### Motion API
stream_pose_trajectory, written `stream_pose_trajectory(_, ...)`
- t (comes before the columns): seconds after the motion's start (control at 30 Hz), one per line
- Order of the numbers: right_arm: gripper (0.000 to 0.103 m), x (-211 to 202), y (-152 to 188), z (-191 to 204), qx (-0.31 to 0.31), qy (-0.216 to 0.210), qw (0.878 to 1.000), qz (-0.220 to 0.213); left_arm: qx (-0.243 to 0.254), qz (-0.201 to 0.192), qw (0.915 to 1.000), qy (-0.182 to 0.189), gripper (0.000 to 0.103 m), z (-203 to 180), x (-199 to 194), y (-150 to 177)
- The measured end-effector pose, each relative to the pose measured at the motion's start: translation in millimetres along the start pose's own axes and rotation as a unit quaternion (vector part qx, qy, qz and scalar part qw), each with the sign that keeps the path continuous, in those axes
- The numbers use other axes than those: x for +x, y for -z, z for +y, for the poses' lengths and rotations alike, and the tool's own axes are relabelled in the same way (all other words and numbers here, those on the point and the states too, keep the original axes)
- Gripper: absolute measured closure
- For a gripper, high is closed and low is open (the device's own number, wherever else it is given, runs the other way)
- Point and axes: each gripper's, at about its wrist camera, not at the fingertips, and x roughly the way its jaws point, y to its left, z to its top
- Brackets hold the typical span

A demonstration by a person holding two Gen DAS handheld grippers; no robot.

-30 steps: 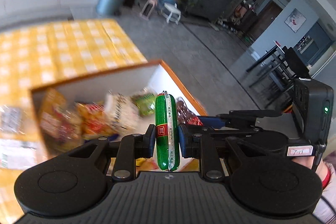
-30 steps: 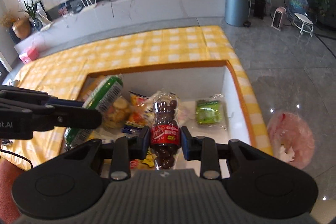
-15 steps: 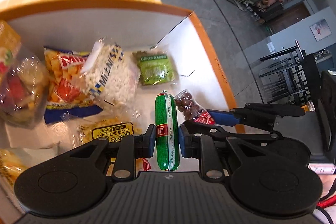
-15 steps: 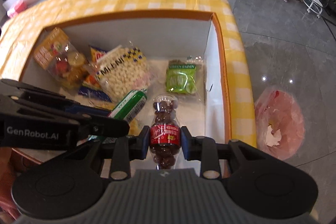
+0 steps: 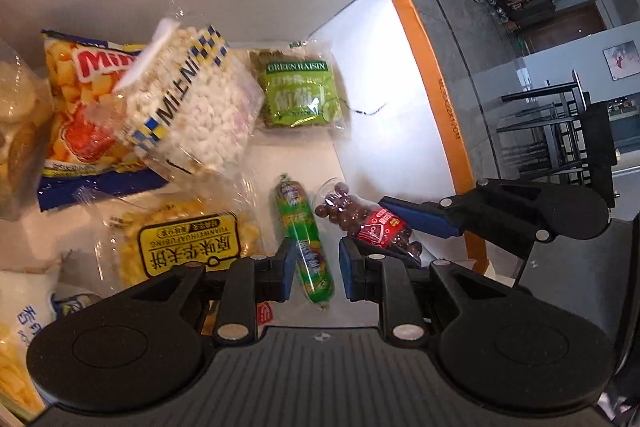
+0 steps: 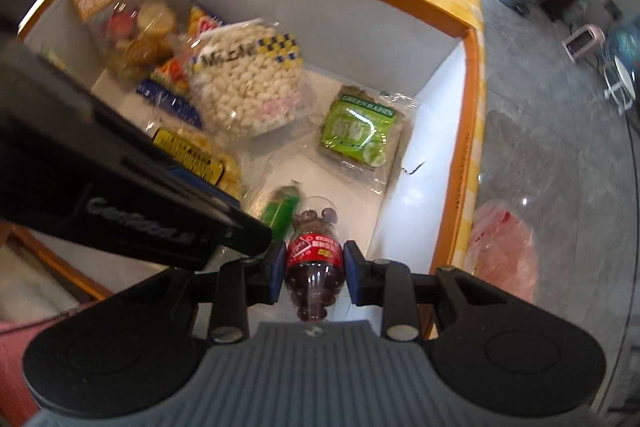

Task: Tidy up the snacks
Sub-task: 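Open both tools to drop the sausage and bottle into the box, then move both open tools back over the two white packets on the table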

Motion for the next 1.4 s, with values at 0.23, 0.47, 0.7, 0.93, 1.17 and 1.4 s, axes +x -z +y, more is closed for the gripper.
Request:
stream_pose_trajectory(0.23, 0.074, -1, 1, 4, -0.014, 0.027, 1.000, -0.002, 0.010, -0.016, 0.9998, -0.005, 0.078, -1, -15, 5)
stream_pose_trajectory(0.47, 0.075, 1, -3, 6, -0.009, 0.045, 0.999, 0.009, 0.050, -0.039, 0.9973, -0.038, 0.074, -2, -42, 16)
stream_pose_trajectory(0.7, 0.072, -5, -3, 11, -0.008, 0.046, 0.999, 0.002, 0.083, -0.047, 0.9938, -0.059, 0.074, -2, -58, 27)
stream_pose_trajectory(0.93, 0.063, -26, -1, 21, 0.001, 0.047, 0.999, -0.023, 0.108, -0.073, 0.9895, -0.062, 0.069, -8, -84, 41)
stream_pose_trajectory(1.17, 0.060, -58, 6, 42, 0.031, 0.050, 0.995, -0.081, 0.155, -0.130, 0.9761, -0.079, 0.066, -17, -129, 64)
stream_pose_trajectory(1.4, 0.060, -88, 10, 83, 0.061, 0.050, 0.981, -0.178, 0.175, -0.227, 0.9518, -0.108, 0.055, -4, -185, 100)
